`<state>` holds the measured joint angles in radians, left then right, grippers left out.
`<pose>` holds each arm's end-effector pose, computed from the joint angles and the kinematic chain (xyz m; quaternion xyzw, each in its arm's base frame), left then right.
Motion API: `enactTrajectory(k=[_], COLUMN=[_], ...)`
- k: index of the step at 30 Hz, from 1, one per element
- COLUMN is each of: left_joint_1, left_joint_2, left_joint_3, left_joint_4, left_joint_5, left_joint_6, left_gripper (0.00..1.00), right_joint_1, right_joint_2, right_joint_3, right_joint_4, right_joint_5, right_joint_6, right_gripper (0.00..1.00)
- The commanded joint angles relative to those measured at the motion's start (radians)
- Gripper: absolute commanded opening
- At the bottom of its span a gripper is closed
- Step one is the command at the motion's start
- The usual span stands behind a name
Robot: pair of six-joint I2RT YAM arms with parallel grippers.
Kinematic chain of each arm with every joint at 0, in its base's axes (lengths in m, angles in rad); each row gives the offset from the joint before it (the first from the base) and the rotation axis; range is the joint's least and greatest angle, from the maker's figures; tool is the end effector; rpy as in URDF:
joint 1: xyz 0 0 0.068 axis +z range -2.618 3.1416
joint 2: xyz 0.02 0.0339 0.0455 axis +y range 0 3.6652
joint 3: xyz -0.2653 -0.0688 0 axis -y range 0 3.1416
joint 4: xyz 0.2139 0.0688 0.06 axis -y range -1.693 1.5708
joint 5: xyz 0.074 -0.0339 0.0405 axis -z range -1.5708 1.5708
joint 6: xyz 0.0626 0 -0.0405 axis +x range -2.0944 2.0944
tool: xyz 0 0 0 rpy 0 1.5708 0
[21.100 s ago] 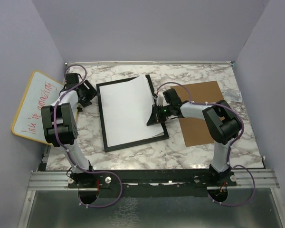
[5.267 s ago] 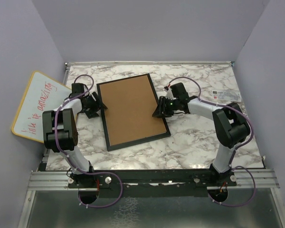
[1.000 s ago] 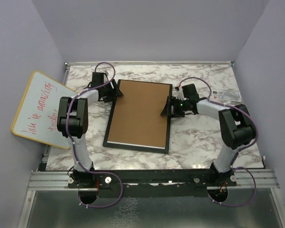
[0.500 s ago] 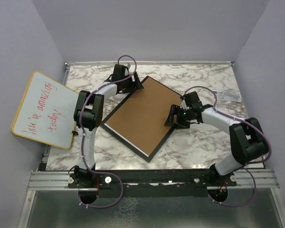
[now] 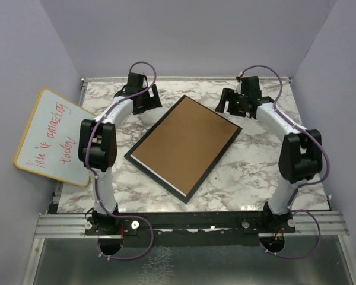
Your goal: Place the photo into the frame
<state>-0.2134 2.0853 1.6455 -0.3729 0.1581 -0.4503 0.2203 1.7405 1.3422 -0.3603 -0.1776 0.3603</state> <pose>0.4504 -0.1077 0.2090 -0.0804 0.9231 -0.1895 0.3249 0.3720 0.0946 0.2540 0.0291 0.9153 0.1907 0.3537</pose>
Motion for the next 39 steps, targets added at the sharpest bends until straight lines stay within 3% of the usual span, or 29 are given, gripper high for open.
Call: enactTrajectory(k=[1,7,17,34,39], left_joint_1=[0.005,0.006,0.008,0.007,0.007], left_joint_2=[-0.228,-0.429,-0.605,-0.585,-0.562], left_joint_3=[-0.132,-0.384,-0.660,-0.795,-0.794], left_joint_4=[-0.121,-0.158,-0.159,-0.136,-0.088], left_joint_5=[-0.149,-0.114,-0.016,0.056,0.130], left_joint_6=[0.033,-0.015,-0.109,-0.016,-0.004], left_gripper=[0.94,0.95,0.96,0.96,0.96], right_joint_1=[-0.031,-0.039,-0.039,-0.038,-0.039], right_joint_2=[0.198,0.374,0.427,0.481,0.481], right_joint_3=[0.188,0.391,0.365,0.338,0.333], right_joint_4=[-0.028,-0.114,-0.113,-0.118,-0.147], right_joint_5=[-0.113,-0.193,-0.273,-0.295,-0.380], right_joint_6=[-0.109,-0.150,-0.169,-0.175,-0.175], right_gripper=[0.78,0.77,0.76,0.74,0.74])
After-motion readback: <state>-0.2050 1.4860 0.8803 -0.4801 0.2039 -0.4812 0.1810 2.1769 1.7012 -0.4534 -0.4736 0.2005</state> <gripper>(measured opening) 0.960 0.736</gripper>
